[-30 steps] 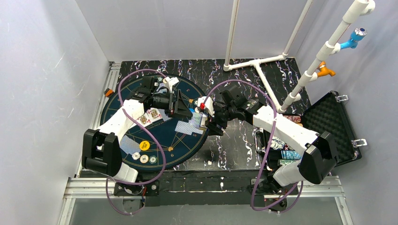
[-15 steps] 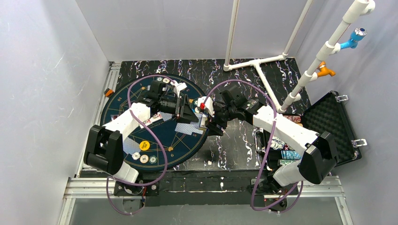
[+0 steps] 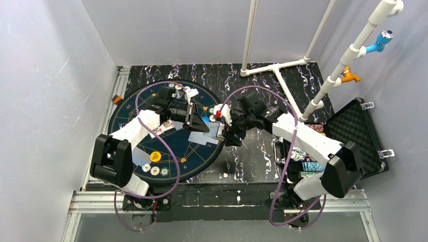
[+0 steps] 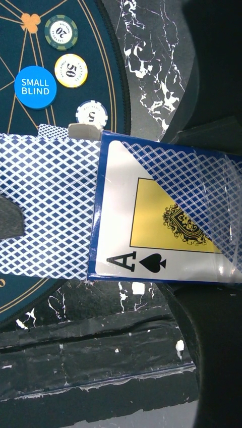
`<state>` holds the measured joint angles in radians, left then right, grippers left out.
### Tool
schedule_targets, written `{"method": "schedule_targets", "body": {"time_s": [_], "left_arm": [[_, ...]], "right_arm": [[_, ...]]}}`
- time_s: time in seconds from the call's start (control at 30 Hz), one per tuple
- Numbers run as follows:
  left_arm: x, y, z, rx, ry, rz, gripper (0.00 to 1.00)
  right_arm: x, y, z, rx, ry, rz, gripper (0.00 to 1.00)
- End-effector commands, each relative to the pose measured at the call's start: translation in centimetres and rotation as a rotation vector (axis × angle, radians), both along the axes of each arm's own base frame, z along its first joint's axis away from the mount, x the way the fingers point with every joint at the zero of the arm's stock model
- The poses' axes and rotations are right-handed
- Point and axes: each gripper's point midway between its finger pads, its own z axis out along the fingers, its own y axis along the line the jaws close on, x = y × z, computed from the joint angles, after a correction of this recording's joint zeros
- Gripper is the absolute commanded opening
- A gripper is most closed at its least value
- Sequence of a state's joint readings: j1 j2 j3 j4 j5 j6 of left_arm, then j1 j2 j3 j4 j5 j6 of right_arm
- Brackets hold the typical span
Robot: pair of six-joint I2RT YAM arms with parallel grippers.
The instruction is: Distribute texas hold em gaming equipment
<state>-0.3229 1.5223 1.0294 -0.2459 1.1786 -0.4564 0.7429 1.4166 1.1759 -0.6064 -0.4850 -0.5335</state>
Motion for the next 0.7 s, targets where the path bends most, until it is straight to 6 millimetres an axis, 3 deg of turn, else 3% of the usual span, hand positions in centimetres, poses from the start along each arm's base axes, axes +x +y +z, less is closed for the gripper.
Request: {"method": "schedule_targets", "body": {"time_s": [0.0,0.47,0.57,0.67], "left_arm": [[-0.1,0.5,1.0,-0.008,-0.032,0.012,0.17],[0.7,1.7,2.1,-0.018,-0.092,0.056,0.11],[0.7,1.8,2.7,-0.026,-0.112,0.052,0.00],[0.7,1.9,3.1,-0.030,-0.124,0.047,0.00]], "right_arm": [[0.6,1.3,3.3,0.111,-0.075,0.026,0.01],[0.4,1.0,3.0,0.104,-0.074,0.024,0.01],[0.5,1.0,2.9,0.102,-0.075,0.023,0.01],[0.5,0.9,2.8,0.100,-0.077,0.022,0.01]]}}
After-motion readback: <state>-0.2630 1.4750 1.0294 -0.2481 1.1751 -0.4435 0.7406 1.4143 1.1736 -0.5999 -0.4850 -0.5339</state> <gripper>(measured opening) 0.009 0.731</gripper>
